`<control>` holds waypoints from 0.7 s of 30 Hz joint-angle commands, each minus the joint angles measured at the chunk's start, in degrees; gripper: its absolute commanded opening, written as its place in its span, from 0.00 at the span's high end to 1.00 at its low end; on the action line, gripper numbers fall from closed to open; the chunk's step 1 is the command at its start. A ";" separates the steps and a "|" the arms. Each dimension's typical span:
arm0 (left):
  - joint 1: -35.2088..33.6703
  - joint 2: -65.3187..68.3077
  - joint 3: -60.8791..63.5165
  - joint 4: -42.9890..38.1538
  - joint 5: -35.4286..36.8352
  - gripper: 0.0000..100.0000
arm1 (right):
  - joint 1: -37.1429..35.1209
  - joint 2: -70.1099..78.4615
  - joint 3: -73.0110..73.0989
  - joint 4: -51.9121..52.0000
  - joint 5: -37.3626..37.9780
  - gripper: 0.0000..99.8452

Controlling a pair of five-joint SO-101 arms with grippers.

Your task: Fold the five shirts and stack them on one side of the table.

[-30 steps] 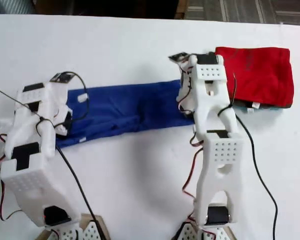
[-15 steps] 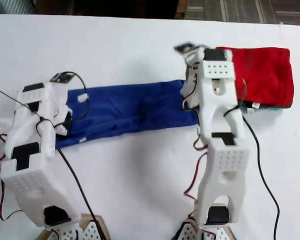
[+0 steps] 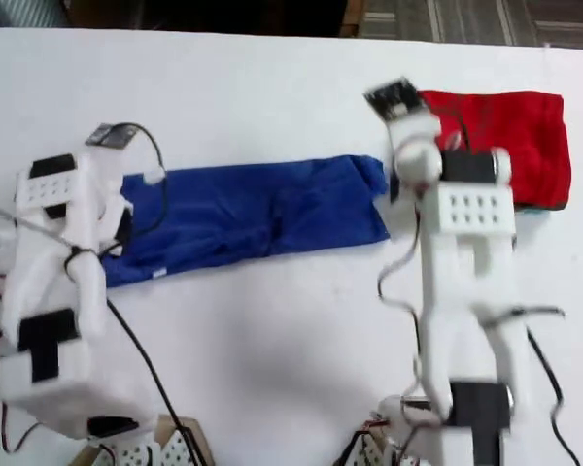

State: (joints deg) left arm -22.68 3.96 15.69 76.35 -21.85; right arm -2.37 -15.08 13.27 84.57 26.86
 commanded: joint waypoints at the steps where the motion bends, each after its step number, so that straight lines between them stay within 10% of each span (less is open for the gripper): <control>1: -2.29 -8.18 2.07 -1.85 0.70 0.97 | 3.12 -14.29 20.57 -8.92 0.35 0.98; 8: -8.09 -2.64 1.27 -8.35 0.88 0.70 | 8.66 -32.31 45.63 -16.75 3.52 0.98; 21: -7.74 17.93 -16.04 -4.75 13.89 0.72 | 24.40 -45.85 56.79 -16.75 13.63 0.98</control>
State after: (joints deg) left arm -30.77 20.31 4.70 69.58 -10.68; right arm 19.96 -59.03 69.54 68.40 39.25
